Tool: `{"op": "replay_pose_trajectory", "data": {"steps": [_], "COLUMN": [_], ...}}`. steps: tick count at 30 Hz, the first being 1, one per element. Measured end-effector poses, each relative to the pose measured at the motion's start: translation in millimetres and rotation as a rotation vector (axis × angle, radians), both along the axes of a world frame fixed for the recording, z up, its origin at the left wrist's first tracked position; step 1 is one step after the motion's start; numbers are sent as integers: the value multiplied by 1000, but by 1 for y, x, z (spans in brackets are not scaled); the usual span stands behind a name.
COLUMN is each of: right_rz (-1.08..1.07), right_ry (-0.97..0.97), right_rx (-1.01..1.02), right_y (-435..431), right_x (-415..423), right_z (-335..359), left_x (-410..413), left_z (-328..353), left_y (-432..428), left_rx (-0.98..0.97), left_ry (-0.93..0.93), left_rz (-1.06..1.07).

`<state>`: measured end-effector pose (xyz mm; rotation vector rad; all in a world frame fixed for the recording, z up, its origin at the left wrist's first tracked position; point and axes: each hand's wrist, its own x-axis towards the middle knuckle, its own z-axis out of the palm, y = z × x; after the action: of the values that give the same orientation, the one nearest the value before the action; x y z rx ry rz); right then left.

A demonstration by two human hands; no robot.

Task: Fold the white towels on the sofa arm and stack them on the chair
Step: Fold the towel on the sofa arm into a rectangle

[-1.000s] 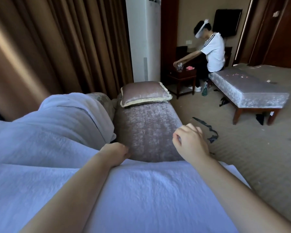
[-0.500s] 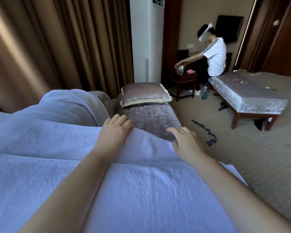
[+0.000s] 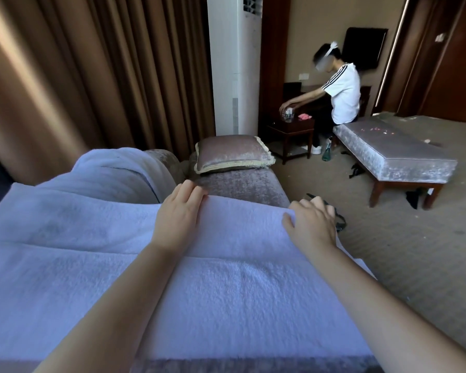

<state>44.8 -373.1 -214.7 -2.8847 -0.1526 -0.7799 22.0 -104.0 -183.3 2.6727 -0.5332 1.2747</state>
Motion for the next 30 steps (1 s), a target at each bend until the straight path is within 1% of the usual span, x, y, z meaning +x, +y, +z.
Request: {"op": "replay_pose_trajectory", "data": {"steps": [3,5,7,9,12,15,17,21,25,27,28,30], "right_rz": [-1,11,32,53,113,195,256,335,277,264,269,270], "right_ry": [-218,-346,-443,-507,-565,-631,-607,-439,-308,-303,-332,-404], "right_rx": [-120,-148,-135,-109,-73,-63,-76,-103,-58,-44,-43,-31], "right_y": [-30,-54,-71,-78,-86,-93,-96,-105,-114,-115,-115,-115], "right_x": [-12,-25,-44,-68,-107,-144,-164,-188,-194,-194,-194,-196], "right_z": [15,25,28,24,13,-4,-18,-47,-65,-66,-65,-62], "left_x": [-17,-33,-52,-73,-107,-139,-156,-179,-187,-186,-184,-184], "left_z": [11,18,21,24,25,11,-4,-27,-41,-46,-48,-46], "left_y": [20,33,37,36,35,41,45,52,54,53,52,49], "left_rx": [40,43,109,168,192,230,300,421,525,568,567,514], "left_ry": [40,31,-7,-62,-148,-171,-203,-184,-130,-68,-49,-41], "left_rz": [23,76,74,28,2,-21,-57,-145,-169,-179,-167,-124]}}
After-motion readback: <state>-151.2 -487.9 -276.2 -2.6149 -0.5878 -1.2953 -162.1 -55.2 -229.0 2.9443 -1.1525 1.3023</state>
